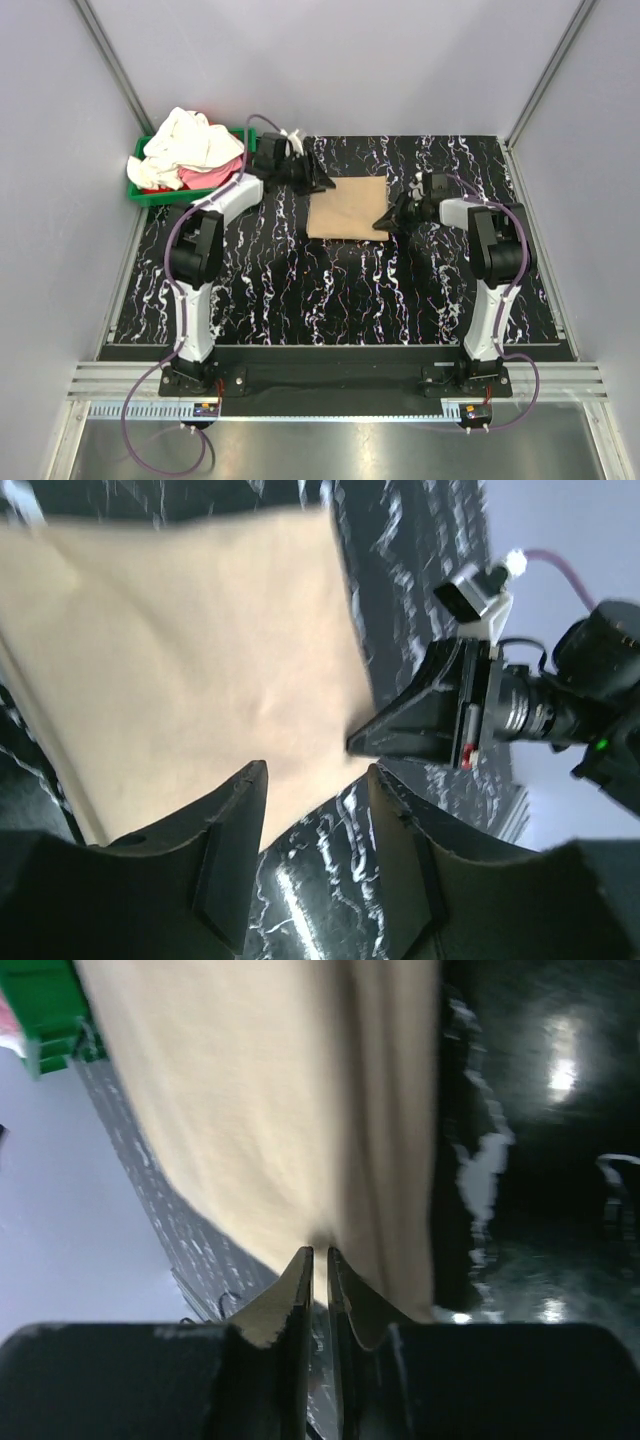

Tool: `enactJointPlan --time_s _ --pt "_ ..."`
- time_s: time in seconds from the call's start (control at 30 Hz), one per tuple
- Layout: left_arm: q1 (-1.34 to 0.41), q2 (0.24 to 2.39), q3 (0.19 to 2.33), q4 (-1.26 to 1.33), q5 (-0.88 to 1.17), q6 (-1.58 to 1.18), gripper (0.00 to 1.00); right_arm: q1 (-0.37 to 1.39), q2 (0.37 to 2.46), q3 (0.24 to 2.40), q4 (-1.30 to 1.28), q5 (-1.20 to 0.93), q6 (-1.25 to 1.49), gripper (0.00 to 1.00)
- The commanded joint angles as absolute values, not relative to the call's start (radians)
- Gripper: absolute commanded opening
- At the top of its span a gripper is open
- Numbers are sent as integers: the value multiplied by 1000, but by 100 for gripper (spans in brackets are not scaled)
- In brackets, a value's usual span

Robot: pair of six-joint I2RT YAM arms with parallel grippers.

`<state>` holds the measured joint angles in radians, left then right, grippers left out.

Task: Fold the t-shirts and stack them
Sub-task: Fold the tshirt

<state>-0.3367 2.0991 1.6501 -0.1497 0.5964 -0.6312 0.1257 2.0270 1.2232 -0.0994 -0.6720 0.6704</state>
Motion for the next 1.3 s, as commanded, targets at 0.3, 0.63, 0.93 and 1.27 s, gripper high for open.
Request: enactJointPlan --time_s 0.3,0.63,0.93,1.27 --pt "-344 2030 1520 -342 479 -554 47 86 1876 1184 -139 -643 583 27" --pt "-345 1686 1620 -707 542 -345 59 86 2103 1586 -431 -489 387 49" --pt "-347 1493 1378 -626 542 -350 59 83 2347 1919 -635 -417 246 50" --pt "-348 1549 1341 -597 635 -385 56 66 2404 1951 -626 -417 187 8"
